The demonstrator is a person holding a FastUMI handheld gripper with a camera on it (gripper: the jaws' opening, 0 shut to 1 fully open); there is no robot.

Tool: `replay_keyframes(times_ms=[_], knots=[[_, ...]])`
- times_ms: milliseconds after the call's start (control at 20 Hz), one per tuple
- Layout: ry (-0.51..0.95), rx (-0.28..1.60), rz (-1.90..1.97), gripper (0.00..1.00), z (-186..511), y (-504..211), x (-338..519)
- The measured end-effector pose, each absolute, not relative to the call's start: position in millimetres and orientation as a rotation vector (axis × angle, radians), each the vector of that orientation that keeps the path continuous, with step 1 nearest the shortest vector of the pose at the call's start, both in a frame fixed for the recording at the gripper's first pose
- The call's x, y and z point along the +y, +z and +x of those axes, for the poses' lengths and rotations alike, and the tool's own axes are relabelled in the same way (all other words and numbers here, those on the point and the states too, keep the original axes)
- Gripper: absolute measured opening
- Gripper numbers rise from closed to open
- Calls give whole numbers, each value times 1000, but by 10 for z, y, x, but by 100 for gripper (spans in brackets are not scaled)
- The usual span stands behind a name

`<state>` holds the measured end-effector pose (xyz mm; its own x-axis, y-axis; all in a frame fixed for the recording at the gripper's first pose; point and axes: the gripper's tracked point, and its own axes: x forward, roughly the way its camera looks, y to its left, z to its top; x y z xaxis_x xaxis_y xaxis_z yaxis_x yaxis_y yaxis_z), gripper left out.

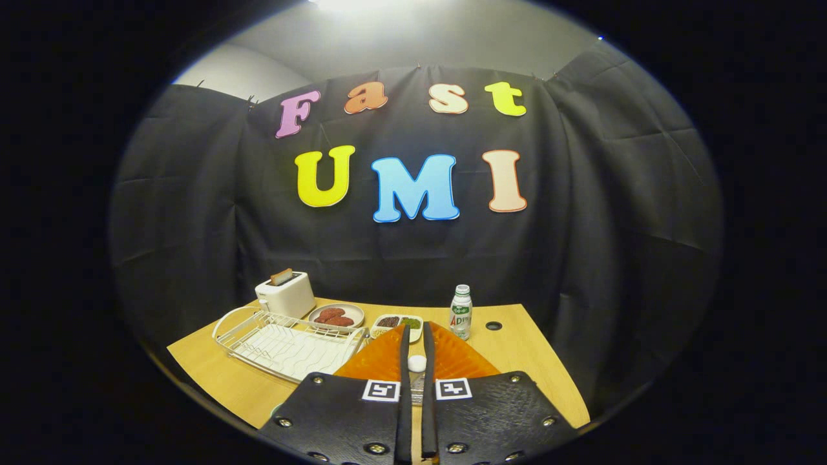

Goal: Take the plate from the dish rack, then take the spoon from the basket and place it into the plate.

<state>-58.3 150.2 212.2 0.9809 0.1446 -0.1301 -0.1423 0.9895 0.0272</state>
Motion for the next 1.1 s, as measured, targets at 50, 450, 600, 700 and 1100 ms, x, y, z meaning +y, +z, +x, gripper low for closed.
replay_keyframes(times_ms=[50,450,600,700,1100], knots=[[149,143,22,6,-602,2079,1570],[179,230,18,6,-643,1779,2096],[213,269,21,6,-653,1594,2329],[233,300,17,6,-646,1454,2466],[290,373,-1,6,-614,1084,2856]])
